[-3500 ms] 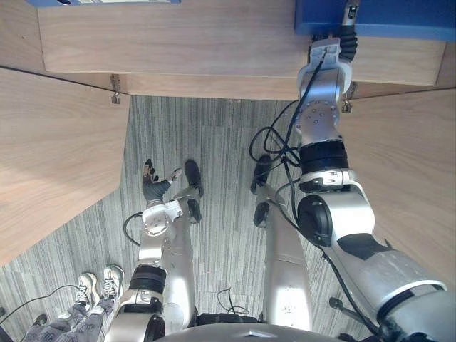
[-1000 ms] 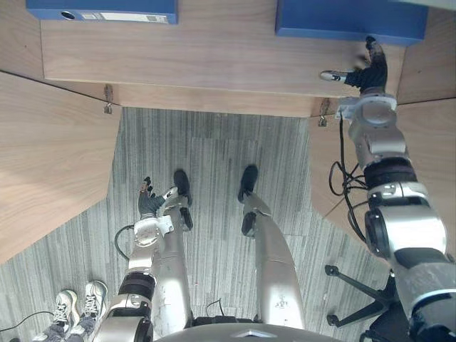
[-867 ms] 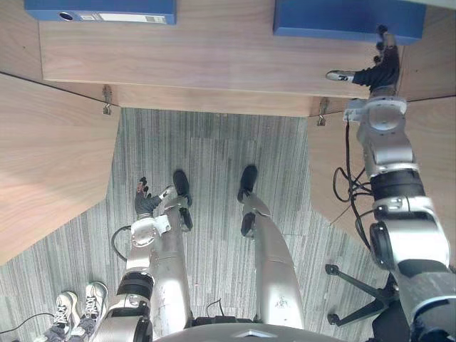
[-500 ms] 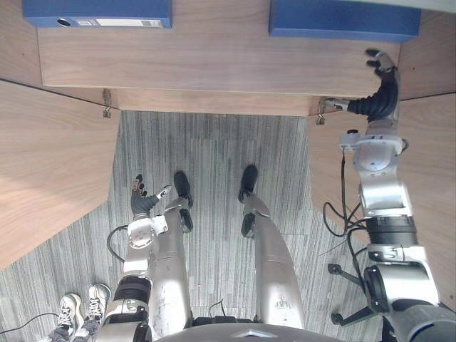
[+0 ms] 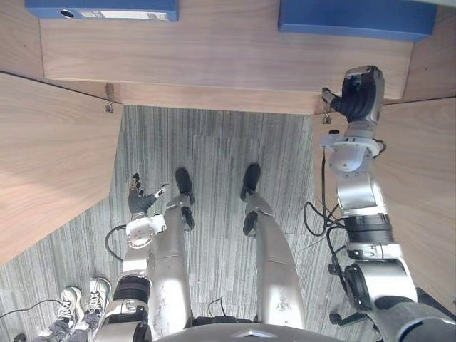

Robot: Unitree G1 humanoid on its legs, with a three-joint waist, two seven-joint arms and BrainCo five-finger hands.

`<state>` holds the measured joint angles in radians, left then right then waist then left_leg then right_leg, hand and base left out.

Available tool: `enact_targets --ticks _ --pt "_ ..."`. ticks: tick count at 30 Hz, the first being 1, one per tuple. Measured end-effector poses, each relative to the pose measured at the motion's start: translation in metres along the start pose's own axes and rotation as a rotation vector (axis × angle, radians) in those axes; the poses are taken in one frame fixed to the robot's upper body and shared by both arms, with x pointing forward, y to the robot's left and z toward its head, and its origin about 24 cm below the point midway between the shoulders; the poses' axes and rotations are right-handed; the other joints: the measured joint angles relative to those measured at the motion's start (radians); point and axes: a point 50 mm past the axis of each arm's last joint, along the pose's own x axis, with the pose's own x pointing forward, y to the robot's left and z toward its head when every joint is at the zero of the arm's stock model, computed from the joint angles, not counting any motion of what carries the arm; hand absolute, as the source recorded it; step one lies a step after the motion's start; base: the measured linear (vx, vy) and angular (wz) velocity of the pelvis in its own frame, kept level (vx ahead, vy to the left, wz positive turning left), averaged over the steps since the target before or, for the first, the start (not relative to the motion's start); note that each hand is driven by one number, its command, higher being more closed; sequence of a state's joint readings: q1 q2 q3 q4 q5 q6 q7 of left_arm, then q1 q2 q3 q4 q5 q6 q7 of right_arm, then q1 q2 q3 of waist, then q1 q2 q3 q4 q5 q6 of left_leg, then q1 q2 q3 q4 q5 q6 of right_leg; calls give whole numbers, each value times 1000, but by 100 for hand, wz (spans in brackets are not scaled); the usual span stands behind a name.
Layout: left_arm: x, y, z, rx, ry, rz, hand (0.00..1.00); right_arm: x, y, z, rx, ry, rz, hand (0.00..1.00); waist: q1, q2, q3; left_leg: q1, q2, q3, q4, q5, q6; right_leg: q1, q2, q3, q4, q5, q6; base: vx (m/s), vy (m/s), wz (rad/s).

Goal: Walk over to the cabinet, pick up the folder, carry it to the office cabinet, place the folder inside the office cabinet, then close the office cabinet door

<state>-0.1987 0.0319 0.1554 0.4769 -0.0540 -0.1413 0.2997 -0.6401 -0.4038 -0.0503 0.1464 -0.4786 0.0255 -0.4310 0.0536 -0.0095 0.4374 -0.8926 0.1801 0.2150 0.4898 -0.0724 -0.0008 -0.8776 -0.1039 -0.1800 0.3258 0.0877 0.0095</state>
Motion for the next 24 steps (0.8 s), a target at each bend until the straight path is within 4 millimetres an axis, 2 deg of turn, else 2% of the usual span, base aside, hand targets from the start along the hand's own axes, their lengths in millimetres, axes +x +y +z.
enact_targets --ticks 1,6,15,18,21,24 --pt "1 0 2 0 -9 1 0 4 3 8 11 -28 0 100 2 0 0 -17 0 -2 3 2 0 -18 -1 -1 9 -2 -1 0 0 0" --pt "2 0 6 -6 -29 1 0 19 16 24 16 -71 23 100 3 0 0 -42 -1 -15 13 5 0 -42 -5 -10 31 -12 -4 11 -21 4" --pt "2 0 13 -27 -62 15 0 57 15 59 56 -156 13 100 9 1 1 -96 -13 -24 14 15 -1 -104 -24 -19 71 -25 -9 5 -11 6" --pt "2 1 15 -43 -75 22 0 68 7 72 88 -186 -11 100 11 1 1 -110 -17 -24 12 15 -2 -122 -31 -21 81 -30 -9 23 -9 5" --pt "3 0 20 -62 -96 22 0 76 4 77 104 -190 -24 100 17 3 2 -128 -20 -26 10 22 -4 -143 -34 -23 90 -32 -10 23 -12 5" --pt "3 0 22 -80 -99 21 0 76 8 70 109 -154 -8 100 21 3 2 -129 -27 -28 3 27 -4 -149 -43 -27 106 -44 -11 24 -11 13"
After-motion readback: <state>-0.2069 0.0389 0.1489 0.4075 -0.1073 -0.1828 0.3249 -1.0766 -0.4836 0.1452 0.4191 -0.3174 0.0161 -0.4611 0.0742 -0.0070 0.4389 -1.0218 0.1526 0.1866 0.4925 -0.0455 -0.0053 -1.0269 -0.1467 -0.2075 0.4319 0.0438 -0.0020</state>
